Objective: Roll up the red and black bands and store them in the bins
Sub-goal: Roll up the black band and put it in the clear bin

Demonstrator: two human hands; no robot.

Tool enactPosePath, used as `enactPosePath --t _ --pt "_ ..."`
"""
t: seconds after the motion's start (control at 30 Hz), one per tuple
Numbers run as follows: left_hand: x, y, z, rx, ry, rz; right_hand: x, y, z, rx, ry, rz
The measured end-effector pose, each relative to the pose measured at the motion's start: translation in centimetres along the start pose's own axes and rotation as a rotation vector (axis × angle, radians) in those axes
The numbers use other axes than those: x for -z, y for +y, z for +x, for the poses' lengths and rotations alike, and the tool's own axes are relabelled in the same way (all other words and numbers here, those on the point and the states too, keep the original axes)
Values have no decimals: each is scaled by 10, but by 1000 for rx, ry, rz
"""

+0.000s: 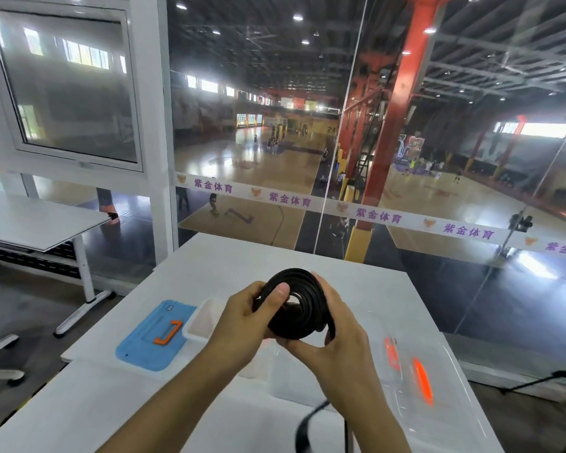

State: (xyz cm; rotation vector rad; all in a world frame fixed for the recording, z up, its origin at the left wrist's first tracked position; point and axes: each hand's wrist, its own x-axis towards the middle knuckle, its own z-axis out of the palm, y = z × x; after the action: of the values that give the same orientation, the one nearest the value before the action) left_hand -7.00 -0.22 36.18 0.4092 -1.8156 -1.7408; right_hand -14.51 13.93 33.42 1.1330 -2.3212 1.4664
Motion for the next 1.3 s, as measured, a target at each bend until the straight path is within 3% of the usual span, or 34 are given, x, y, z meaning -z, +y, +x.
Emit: enactPosePath --t 0.2,0.37,0.47,0.57,0.7,0.8,0.93,1.3 --pt "-9 1 -5 76 127 -194 -5 -9 -3 7 51 -15" --pt "-22 0 -16 9 179 -51 -18 -19 -11 -68 64 117" --pt "-14 -3 -12 100 27 -98 -11 -14 -6 -28 27 88" --pt "7 2 -6 187 -197 -131 14 -8 2 19 -131 54" --pt "30 15 4 100 -422 149 41 -9 7 101 -408 -42" --pt "29 22 5 59 -507 285 40 -11 5 115 -457 -57" --pt "26 12 3 -36 -352 285 38 -7 2 98 -366 -55" --pt "-7 -2 -1 -28 114 -24 -4 -7 -14 -50 -75 75"
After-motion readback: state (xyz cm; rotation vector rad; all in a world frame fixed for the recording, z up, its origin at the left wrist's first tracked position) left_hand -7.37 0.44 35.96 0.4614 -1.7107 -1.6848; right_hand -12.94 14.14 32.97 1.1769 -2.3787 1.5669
